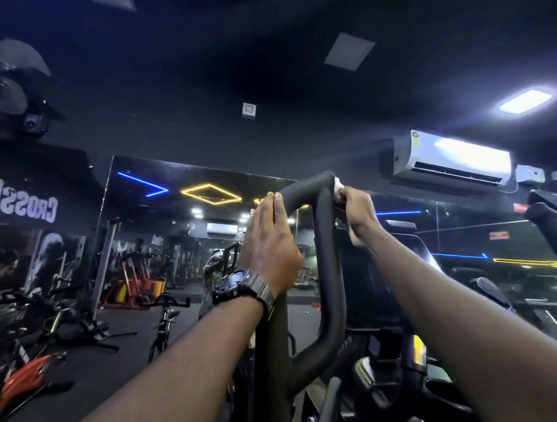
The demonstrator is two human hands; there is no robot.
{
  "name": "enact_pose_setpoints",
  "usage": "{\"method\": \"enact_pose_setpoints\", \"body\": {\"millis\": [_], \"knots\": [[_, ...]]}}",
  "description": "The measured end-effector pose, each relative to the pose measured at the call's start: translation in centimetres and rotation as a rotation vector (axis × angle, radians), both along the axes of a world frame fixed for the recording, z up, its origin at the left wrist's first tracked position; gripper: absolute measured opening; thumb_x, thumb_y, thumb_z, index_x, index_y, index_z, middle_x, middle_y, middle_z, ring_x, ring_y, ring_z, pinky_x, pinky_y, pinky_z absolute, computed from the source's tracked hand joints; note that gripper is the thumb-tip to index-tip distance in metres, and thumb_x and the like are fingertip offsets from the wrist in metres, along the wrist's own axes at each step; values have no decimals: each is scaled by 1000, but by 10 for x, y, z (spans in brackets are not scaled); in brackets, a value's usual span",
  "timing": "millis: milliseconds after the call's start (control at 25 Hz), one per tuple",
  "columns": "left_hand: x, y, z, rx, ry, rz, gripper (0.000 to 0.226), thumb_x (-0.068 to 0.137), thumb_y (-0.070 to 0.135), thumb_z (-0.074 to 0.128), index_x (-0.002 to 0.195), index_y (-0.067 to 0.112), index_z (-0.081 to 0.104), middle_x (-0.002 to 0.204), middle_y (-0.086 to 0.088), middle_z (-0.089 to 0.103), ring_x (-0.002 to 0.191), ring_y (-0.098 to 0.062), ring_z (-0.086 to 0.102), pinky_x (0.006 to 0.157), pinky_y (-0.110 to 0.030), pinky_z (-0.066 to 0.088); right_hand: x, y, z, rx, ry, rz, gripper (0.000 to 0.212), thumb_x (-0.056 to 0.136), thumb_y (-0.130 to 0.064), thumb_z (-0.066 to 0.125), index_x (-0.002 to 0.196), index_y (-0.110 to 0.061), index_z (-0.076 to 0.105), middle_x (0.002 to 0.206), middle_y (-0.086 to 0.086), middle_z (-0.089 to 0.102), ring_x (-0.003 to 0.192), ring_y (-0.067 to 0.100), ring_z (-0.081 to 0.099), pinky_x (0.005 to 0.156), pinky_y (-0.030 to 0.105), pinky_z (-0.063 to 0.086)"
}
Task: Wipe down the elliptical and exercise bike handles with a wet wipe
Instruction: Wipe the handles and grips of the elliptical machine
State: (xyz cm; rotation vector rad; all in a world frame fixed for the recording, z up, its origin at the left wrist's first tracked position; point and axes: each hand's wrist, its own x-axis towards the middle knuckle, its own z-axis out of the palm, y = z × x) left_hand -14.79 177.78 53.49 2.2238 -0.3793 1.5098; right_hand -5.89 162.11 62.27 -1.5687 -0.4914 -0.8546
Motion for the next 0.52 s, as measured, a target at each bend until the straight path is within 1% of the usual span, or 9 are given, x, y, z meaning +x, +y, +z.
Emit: {"method": "enact_pose_setpoints", "body": {"millis": [40,80,160,200,280,320,400,440,520], "knots": [[0,0,0,8,4,6,75,95,5,39,155,5,-5,165,-11,-7,152,-20,-8,122,-31,-8,-5,5,1,79,-33,74,17,78,-18,56,61,-18,58,73,5,56,73,24,53,64,35,46],[-1,1,0,12,6,10,74,96,6,38,156,5,-6,165,-11,-7,152,-20,-8,122,-31,-8,-8,8,8,118,-78,133,16,84,-18,61,69,-16,66,79,4,63,78,22,58,69,36,50],[-2,1,0,8,15,23,72,98,9,37,156,7,-6,165,-9,-7,152,-19,-6,123,-32,-6,-11,9,22,128,-125,211,13,90,-20,64,86,-18,76,96,-3,74,94,14,67,90,34,54],[-3,1,-1,5,17,32,71,99,10,36,156,8,-6,165,-9,-7,152,-19,-6,123,-33,-4,-4,5,23,91,-129,196,13,90,-26,65,91,-23,78,100,-7,75,100,12,67,96,35,53],[-3,0,-1,15,19,51,72,99,10,37,156,8,-6,165,-9,-7,152,-19,-5,124,-34,-2,-4,-3,12,43,-117,31,23,82,-48,69,97,-33,77,98,-11,75,101,12,68,95,38,54],[-3,-1,0,20,21,54,72,98,10,38,156,8,-6,165,-9,-6,152,-19,-4,124,-34,-2,-8,-6,5,46,-121,-39,27,79,-53,71,96,-33,77,94,-11,75,98,13,69,91,36,56],[-4,-1,0,12,26,53,74,97,9,40,156,8,-5,165,-9,-6,152,-20,-4,124,-34,-1,-17,-5,1,37,-150,-118,19,82,-42,72,95,-29,78,90,-11,75,93,12,69,83,30,55],[-4,-1,0,6,25,55,74,97,9,40,156,8,-4,165,-9,-5,152,-20,-3,124,-34,-1,-16,-4,8,11,-146,-136,15,85,-35,70,96,-28,78,92,-11,75,93,12,68,82,29,54],[-3,0,-1,5,23,54,71,98,8,38,156,9,-3,165,-8,-4,152,-19,-2,124,-34,-1,-14,-2,23,-37,-90,-74,17,86,-28,65,97,-32,78,98,-10,74,98,13,67,90,34,55]]}}
